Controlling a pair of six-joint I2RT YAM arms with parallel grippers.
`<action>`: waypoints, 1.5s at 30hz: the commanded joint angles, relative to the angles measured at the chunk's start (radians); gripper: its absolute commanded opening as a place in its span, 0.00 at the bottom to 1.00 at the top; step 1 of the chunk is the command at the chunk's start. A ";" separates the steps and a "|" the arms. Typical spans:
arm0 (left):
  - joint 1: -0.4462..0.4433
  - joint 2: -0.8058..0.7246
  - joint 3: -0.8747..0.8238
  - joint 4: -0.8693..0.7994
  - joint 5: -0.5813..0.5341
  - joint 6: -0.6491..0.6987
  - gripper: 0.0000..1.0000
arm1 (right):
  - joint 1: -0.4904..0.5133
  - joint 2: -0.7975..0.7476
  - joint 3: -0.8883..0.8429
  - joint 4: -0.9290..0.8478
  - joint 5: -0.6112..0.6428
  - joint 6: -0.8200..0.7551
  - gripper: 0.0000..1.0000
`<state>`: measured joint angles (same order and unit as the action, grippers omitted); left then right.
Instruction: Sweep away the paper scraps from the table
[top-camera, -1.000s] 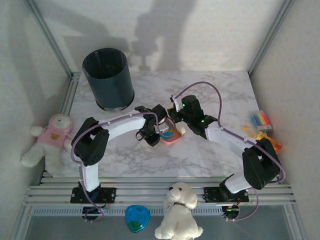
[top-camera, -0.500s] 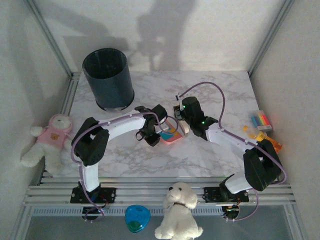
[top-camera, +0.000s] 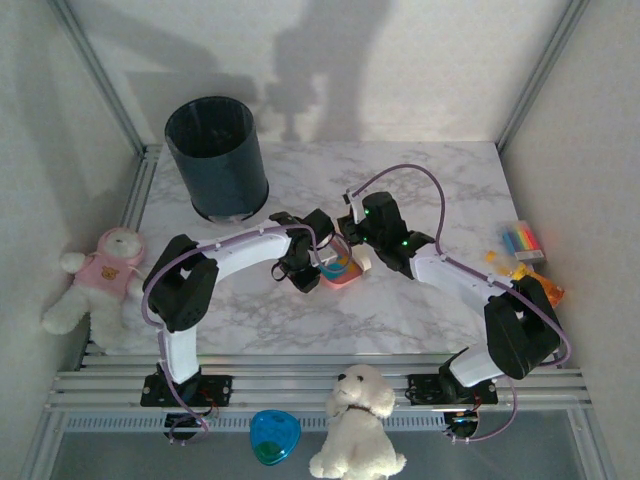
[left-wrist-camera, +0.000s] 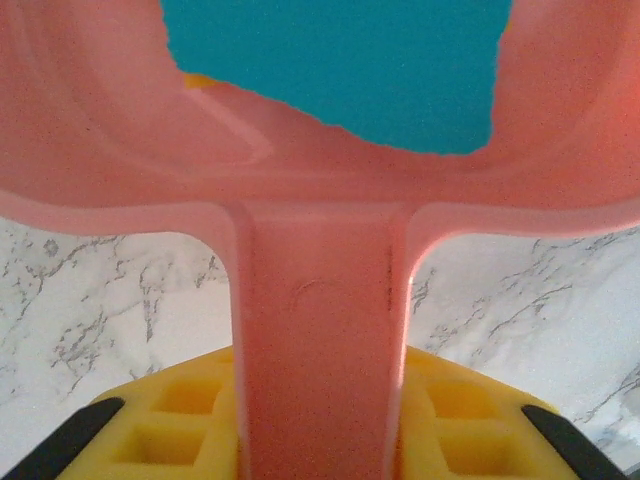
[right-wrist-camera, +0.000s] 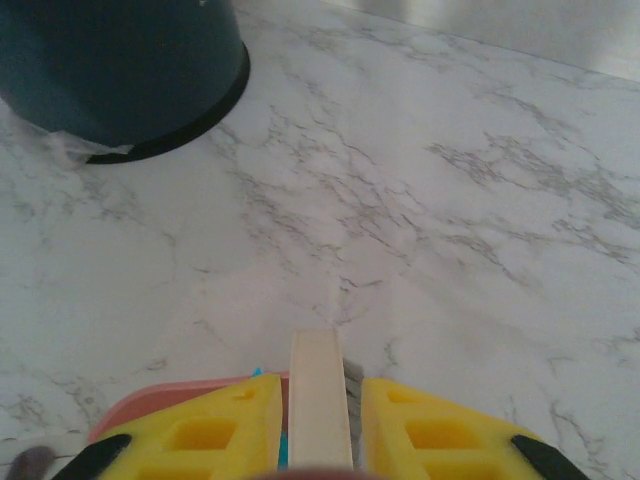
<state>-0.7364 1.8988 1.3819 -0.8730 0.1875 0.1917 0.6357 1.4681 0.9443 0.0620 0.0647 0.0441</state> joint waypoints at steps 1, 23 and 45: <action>-0.009 -0.021 0.015 -0.034 0.001 0.011 0.00 | 0.009 -0.035 -0.008 0.042 -0.067 -0.001 0.00; -0.003 -0.130 0.019 0.079 -0.081 -0.006 0.00 | -0.058 -0.291 -0.189 0.042 0.454 0.165 0.00; 0.089 -0.215 0.187 0.247 -0.055 -0.035 0.00 | -0.100 -0.374 -0.268 -0.002 0.387 0.172 0.00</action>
<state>-0.6666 1.7302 1.5291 -0.6708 0.1123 0.1791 0.5411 1.1187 0.6807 0.0399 0.4656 0.2070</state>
